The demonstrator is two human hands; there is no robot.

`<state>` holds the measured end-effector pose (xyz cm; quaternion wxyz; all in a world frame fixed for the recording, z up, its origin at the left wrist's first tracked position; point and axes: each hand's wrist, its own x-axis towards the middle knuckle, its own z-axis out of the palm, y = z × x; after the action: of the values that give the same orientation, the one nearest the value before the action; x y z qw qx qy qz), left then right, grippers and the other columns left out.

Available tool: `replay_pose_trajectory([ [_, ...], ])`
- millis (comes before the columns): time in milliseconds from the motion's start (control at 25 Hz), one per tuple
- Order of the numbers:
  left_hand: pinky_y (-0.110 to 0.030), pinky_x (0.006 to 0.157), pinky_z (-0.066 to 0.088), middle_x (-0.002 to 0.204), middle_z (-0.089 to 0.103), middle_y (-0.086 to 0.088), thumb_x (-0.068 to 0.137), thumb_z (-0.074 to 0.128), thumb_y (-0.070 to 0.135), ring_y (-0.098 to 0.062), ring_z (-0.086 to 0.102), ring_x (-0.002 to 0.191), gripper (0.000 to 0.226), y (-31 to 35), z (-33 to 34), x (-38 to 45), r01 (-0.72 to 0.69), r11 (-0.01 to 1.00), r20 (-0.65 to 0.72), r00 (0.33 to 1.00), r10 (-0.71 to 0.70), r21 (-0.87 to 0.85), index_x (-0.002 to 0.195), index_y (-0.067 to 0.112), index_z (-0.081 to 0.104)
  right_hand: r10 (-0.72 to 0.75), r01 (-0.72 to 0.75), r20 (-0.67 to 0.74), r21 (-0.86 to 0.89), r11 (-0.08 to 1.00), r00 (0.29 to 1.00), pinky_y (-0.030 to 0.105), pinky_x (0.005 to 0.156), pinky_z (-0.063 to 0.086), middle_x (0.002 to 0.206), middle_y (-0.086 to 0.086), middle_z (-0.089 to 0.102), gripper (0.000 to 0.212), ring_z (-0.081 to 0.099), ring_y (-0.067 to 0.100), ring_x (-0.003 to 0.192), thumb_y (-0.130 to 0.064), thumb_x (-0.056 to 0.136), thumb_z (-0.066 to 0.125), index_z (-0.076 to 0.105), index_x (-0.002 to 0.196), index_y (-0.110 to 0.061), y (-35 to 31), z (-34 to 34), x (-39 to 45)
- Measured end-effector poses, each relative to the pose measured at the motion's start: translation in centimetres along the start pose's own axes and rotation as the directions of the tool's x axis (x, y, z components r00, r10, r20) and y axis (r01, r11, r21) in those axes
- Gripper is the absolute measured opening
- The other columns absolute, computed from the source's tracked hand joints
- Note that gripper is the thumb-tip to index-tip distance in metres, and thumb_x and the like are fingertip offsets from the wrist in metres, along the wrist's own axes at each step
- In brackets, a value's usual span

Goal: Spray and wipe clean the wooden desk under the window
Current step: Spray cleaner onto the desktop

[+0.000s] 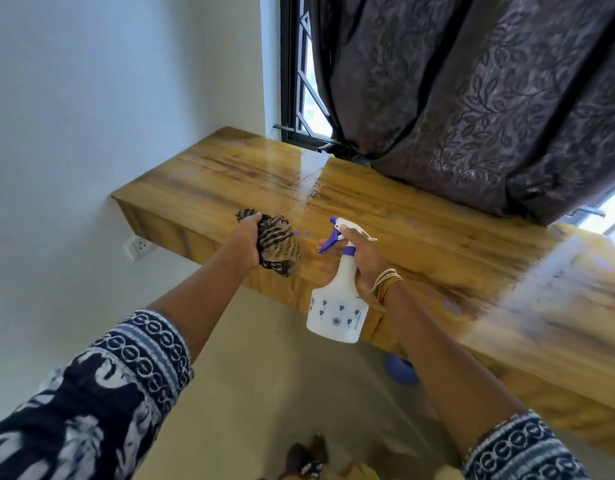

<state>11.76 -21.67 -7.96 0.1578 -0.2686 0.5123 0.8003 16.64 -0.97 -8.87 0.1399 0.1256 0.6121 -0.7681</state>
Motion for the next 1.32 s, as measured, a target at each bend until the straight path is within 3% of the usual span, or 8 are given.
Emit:
replay_pose_trajectory([
  [280, -0.039, 0.071, 0.054, 0.096, 0.068, -0.012, 0.096, 0.052, 0.036, -0.03, 0.066, 0.082, 0.033, 5.3, 4.4, 6.7, -0.069, 0.997, 0.037, 0.997, 0.07, -0.04, 0.102, 0.006, 0.065, 0.047, -0.088, 0.202, 0.201, 0.976, 0.978, 0.039, 0.063, 0.059, 0.117, 0.014, 0.069, 0.054, 0.072, 0.032, 0.094, -0.045, 0.099, 0.039, 0.059, 0.125, -0.002, -7.0, -1.5, 7.7],
  [400, -0.038, 0.074, 0.054, 0.095, 0.069, -0.011, 0.095, 0.052, 0.034, -0.03, 0.067, 0.082, 0.032, 7.2, 5.5, 9.0, -0.102, 0.993, 0.108, 0.988, 0.107, -0.052, 0.109, 0.008, 0.064, 0.011, -0.069, 0.198, 0.289, 0.955, 0.98, 0.047, 0.077, 0.059, 0.128, 0.014, 0.064, 0.05, 0.067, 0.033, 0.108, -0.043, 0.097, 0.042, 0.069, 0.112, -0.003, -8.8, -2.4, 10.6],
  [520, -0.036, 0.067, 0.055, 0.096, 0.072, -0.012, 0.095, 0.054, 0.039, -0.029, 0.07, 0.08, 0.036, 8.4, 6.3, 11.1, -0.13, 0.99, 0.182, 0.973, 0.139, -0.058, 0.109, 0.008, 0.065, -0.009, -0.071, 0.208, 0.372, 0.926, 0.978, 0.051, 0.088, 0.054, 0.125, 0.018, 0.065, 0.047, 0.064, 0.03, 0.114, -0.04, 0.092, 0.048, 0.077, 0.097, -0.003, -10.1, -2.6, 12.9],
  [680, -0.035, 0.068, 0.057, 0.093, 0.075, -0.012, 0.097, 0.05, 0.041, -0.026, 0.073, 0.079, 0.041, 10.1, 6.9, 13.7, -0.167, 0.981, 0.292, 0.938, 0.189, -0.097, 0.107, 0.005, 0.065, -0.012, -0.057, 0.169, 0.397, 0.916, 0.986, 0.046, 0.076, 0.061, 0.115, 0.023, 0.068, 0.044, 0.07, 0.032, 0.102, -0.038, 0.093, 0.05, 0.064, 0.107, 0.001, -11.0, -1.7, 15.4],
  [920, -0.044, 0.089, 0.052, 0.116, 0.068, -0.019, 0.096, 0.05, 0.038, -0.032, 0.067, 0.1, 0.044, 13.7, 7.4, 17.9, -0.168, 0.985, 0.44, 0.882, 0.17, -0.043, 0.12, 0.003, 0.063, -0.118, 0.118, 0.065, 0.005, 0.993, 0.991, 0.037, 0.066, 0.059, 0.099, 0.021, 0.072, 0.059, 0.072, 0.031, 0.089, -0.057, 0.087, 0.052, 0.063, 0.12, -0.009, -12.4, 0.9, 18.3],
  [1080, -0.041, 0.079, 0.054, 0.101, 0.074, -0.015, 0.098, 0.049, 0.037, -0.029, 0.072, 0.087, 0.039, 15.3, 7.7, 20.1, -0.164, 0.986, 0.466, 0.875, 0.132, 0.028, 0.112, 0.005, 0.065, -0.144, 0.146, 0.024, -0.151, 0.978, 0.989, 0.031, 0.054, 0.056, 0.092, 0.017, 0.071, 0.05, 0.071, 0.029, 0.08, -0.054, 0.095, 0.046, 0.068, 0.111, -0.013, -13.0, 3.0, 20.4],
  [1240, -0.04, 0.08, 0.054, 0.101, 0.074, -0.014, 0.1, 0.043, 0.041, -0.028, 0.072, 0.088, 0.043, 15.8, 7.9, 22.2, -0.135, 0.99, 0.509, 0.855, 0.102, 0.028, 0.112, 0.006, 0.065, -0.161, 0.14, -0.057, -0.277, 0.951, 0.985, 0.032, 0.049, 0.056, 0.087, 0.019, 0.072, 0.058, 0.072, 0.036, 0.08, -0.063, 0.092, 0.046, 0.069, 0.097, -0.01, -13.4, 4.4, 22.3],
  [1320, -0.04, 0.083, 0.053, 0.104, 0.073, -0.016, 0.098, 0.045, 0.042, -0.03, 0.071, 0.091, 0.044, 16.2, 8.0, 22.9, -0.127, 0.991, 0.52, 0.849, 0.09, 0.035, 0.112, 0.006, 0.066, -0.225, 0.177, -0.098, -0.36, 0.916, 0.969, 0.032, 0.048, 0.055, 0.074, 0.016, 0.069, 0.053, 0.069, 0.032, 0.063, -0.061, 0.091, 0.049, 0.069, 0.084, -0.012, -13.2, 4.8, 23.1],
])
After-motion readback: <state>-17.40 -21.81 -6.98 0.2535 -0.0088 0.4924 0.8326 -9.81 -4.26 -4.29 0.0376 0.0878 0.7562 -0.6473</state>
